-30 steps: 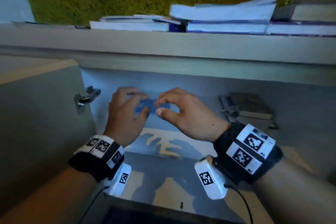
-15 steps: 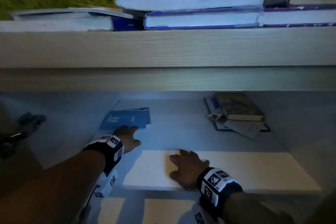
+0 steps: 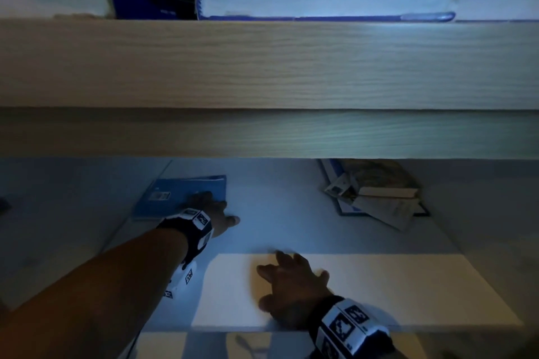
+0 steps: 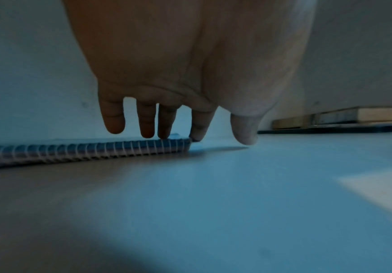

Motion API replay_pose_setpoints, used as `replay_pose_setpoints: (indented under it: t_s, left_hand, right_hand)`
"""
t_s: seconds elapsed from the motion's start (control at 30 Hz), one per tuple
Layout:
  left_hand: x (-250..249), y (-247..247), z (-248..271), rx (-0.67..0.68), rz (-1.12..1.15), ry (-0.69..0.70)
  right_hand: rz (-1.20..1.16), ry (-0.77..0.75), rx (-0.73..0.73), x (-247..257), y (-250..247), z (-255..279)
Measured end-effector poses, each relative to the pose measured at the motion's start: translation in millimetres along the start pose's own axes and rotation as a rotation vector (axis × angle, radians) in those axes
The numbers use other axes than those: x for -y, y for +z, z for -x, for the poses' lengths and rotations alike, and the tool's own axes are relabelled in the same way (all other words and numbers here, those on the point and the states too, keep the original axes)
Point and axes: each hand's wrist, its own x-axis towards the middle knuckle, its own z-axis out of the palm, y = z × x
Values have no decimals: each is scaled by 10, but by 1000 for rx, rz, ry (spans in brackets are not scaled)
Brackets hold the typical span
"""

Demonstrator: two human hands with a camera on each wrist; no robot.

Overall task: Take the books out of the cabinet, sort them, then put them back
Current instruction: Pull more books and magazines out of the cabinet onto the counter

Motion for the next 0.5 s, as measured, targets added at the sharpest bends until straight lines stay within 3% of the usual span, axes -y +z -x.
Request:
replay_pose_setpoints:
  t_s: [0.23,0.4,0.5]
  left_hand:
    - [-34,224,892,-53,141,251]
    - [-86,584,1794,-152,245,469]
    - [-71,883,2112,-240,566,435]
  right_hand:
    - [-41,4,-34,-15,-32,24]
    - [-310,55,-390,53,-52,47]
    - [-212,49,-316,70,27,57]
